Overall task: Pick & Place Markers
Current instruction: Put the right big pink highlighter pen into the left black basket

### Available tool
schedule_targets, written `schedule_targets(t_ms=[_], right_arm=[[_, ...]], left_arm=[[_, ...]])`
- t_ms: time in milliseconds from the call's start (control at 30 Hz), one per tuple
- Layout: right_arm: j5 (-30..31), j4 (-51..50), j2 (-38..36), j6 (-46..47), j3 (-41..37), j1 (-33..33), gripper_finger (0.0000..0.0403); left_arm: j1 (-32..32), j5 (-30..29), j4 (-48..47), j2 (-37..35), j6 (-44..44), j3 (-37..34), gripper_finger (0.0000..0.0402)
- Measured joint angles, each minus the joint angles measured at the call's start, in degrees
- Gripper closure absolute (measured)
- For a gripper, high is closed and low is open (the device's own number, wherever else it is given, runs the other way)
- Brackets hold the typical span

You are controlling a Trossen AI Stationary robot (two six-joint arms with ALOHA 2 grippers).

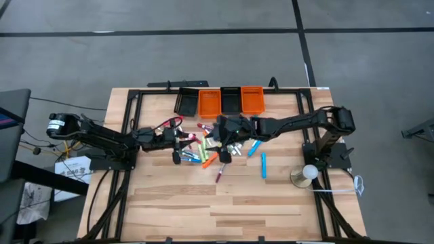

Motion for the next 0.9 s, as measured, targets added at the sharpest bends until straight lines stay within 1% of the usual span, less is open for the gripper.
schedule_targets(t_ms=[167, 300, 467, 500, 567, 667, 800, 900], right_arm=[[0.1, -8.9, -3.0, 0.3, 0.0, -1.2, 0.0189], [0.0, -13.8, -3.8, -0.7, 0.0, -2.1, 0.0199], [0.1, -15.8, -3.8, -0.8, 0.0, -4.3, 0.0206], [0.1, -15.8, -3.7, -0.9, 0.0, -4.8, 0.0207], [0.1, -15.9, -3.5, -1.2, 0.0, -6.1, 0.0207], [0.1, -15.6, -3.5, -2.2, 0.0, -8.2, 0.0205], [0.1, -15.2, -3.5, -4.1, 0.0, -11.1, 0.0205], [0.1, -14.9, -3.5, -5.7, 0.0, -13.1, 0.0207]], left_arm=[[3.9, -4.6, -4.6, 0.0, 0.0, 0.0, 0.0334], [9.8, -4.9, -5.3, 0.0, -1.2, 0.0, 0.0334], [19.1, -4.8, -5.5, 0.0, -2.4, 0.0, 0.0334], [21.2, -4.5, -7.2, 0.0, -3.6, 0.6, 0.0334], [25.5, -1.7, -13.4, 0.0, -6.1, 3.4, 0.0334], [30.5, 2.4, -26.4, 0.7, -7.5, 10.1, 0.0334], [34.6, 2.9, -39.7, 2.5, -7.1, 19.6, 0.0334], [37.0, 2.9, -46.3, 5.1, -6.0, 26.2, 0.0334]])
